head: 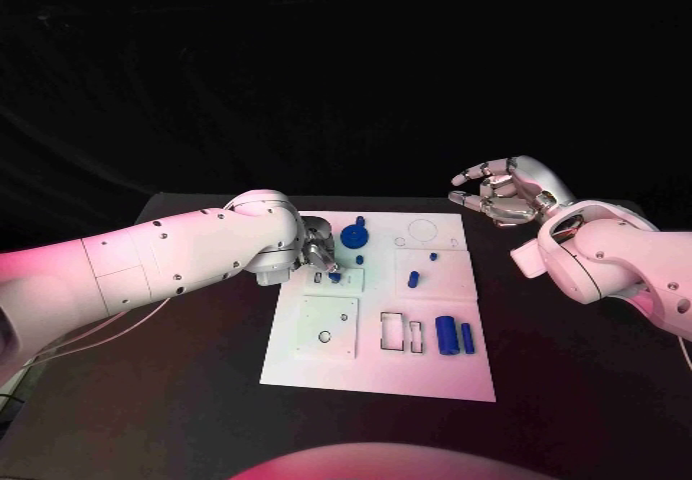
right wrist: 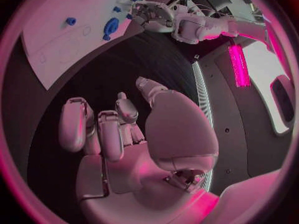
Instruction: Assemble the parts on the task board
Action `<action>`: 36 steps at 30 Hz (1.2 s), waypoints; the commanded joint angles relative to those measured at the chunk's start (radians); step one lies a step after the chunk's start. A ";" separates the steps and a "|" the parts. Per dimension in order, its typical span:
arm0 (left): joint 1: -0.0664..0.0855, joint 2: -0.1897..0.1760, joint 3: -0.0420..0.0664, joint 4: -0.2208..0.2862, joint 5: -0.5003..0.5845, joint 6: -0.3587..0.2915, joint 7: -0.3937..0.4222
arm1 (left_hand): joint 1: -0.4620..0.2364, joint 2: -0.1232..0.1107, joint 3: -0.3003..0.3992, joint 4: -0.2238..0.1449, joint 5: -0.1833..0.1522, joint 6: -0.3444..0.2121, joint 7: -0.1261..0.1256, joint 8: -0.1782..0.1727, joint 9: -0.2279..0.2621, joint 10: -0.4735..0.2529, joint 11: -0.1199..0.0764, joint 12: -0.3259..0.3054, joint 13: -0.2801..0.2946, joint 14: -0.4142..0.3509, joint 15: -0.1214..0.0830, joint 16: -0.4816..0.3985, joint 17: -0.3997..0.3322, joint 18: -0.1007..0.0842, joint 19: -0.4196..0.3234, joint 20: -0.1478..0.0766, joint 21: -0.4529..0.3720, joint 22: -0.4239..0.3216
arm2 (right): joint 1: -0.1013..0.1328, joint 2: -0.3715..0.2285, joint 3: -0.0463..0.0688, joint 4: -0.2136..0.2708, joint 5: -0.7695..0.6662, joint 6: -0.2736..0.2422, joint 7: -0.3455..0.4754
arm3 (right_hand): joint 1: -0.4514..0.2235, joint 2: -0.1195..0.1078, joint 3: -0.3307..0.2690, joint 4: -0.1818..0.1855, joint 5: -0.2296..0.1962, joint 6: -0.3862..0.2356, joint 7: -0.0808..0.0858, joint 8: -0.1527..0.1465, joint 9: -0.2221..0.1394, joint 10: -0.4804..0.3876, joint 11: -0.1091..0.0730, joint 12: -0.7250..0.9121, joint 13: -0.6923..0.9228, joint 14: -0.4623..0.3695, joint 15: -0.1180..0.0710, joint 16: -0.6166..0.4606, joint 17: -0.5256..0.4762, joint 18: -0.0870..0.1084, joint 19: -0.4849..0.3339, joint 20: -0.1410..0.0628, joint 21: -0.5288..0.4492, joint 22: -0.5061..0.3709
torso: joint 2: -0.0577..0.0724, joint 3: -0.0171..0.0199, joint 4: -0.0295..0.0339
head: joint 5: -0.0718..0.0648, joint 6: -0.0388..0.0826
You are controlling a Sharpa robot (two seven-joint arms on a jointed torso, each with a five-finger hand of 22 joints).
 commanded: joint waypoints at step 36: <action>-0.004 0.013 -0.001 -0.011 -0.023 0.022 -0.030 | -0.041 -0.004 0.196 -0.188 0.053 0.034 -0.020 0.017 0.051 0.031 -0.009 0.017 0.023 0.104 -0.013 0.003 0.263 -0.018 0.006 -0.009 0.007 0.007 | -0.003 -0.003 0.000 0.002 -0.003 0.012 0.015 | -0.001 0.002 -0.001 0.006 0.007 0.001 -0.002 0.008 -0.002 -0.008 -0.001 -0.003 -0.001 0.056 -0.008 -0.004 0.064 0.014 -0.005 0.000 -0.009 0.036 | 0.000 0.0006 0.0003 | 0.000 -0.006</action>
